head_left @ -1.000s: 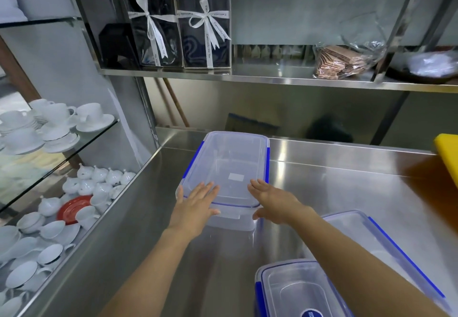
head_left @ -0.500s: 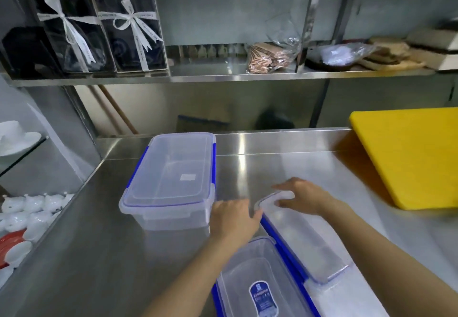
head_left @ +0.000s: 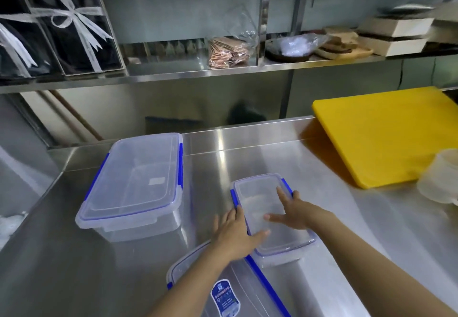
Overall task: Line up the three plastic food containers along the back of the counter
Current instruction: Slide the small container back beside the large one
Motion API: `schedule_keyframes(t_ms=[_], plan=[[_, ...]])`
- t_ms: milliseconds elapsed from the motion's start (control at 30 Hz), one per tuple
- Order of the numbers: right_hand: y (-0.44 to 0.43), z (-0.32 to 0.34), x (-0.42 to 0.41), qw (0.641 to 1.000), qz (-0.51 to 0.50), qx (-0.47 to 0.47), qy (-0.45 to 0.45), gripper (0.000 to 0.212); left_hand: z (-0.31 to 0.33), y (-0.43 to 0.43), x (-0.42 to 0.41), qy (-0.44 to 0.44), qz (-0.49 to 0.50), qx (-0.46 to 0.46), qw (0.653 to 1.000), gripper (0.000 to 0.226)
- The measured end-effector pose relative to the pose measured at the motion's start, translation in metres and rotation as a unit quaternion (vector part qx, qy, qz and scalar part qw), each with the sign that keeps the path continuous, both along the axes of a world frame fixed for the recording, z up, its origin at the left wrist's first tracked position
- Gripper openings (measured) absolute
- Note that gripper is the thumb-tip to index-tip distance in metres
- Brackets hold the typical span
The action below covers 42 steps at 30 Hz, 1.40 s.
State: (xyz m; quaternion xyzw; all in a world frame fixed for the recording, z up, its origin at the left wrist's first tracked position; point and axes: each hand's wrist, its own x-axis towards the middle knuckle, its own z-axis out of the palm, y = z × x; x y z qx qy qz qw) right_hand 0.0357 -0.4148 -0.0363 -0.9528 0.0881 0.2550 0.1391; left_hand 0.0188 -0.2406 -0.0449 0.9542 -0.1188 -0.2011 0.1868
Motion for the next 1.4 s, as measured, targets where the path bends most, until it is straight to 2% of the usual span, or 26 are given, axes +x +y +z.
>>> schedule_keyframes(t_ms=[100, 167, 233, 333, 433, 533, 667, 767, 967, 1167, 1400], plan=[[0.002, -0.001, 0.004, 1.0, 0.0, 0.007, 0.004, 0.102, 0.0, 0.003, -0.002, 0.01, -0.024, -0.005, 1.0, 0.112], [-0.007, 0.007, 0.006, 0.997, 0.038, 0.005, 0.066, 0.114, 0.002, 0.007, -0.003, 0.012, -0.042, 0.0, 0.999, 0.118], [-0.018, 0.017, 0.007, 0.987, 0.103, -0.014, 0.125, 0.124, 0.001, 0.011, -0.003, 0.014, -0.068, 0.009, 0.998, 0.119], [-0.024, 0.02, 0.007, 0.969, 0.173, -0.054, 0.165, 0.13, -0.002, 0.013, -0.003, 0.006, -0.103, 0.019, 0.994, 0.112], [-0.019, 0.005, 0.007, 0.964, 0.191, -0.103, 0.156, 0.138, -0.004, 0.011, -0.002, -0.007, -0.097, 0.013, 0.995, 0.109], [-0.015, -0.007, 0.01, 0.973, 0.185, -0.098, 0.094, 0.14, -0.006, 0.011, 0.001, -0.024, -0.069, -0.017, 0.997, 0.104], [-0.018, -0.009, 0.021, 0.983, 0.182, -0.024, 0.024, 0.134, -0.007, 0.017, 0.011, -0.057, -0.026, -0.062, 0.996, 0.094], [-0.015, -0.009, 0.035, 0.983, 0.181, 0.018, -0.015, 0.122, -0.007, 0.021, 0.023, -0.075, 0.001, -0.085, 0.994, 0.079], [0.004, -0.01, 0.067, 0.98, 0.165, 0.07, -0.082, 0.096, -0.01, 0.031, 0.055, -0.113, 0.041, -0.078, 0.99, 0.057], [0.031, -0.017, 0.102, 0.976, 0.174, 0.024, -0.128, 0.075, -0.012, 0.034, 0.099, -0.136, 0.045, 0.005, 0.99, 0.055], [0.043, -0.031, 0.13, 0.966, 0.202, -0.051, -0.152, 0.073, -0.02, 0.033, 0.133, -0.154, 0.067, 0.05, 0.984, 0.055]])
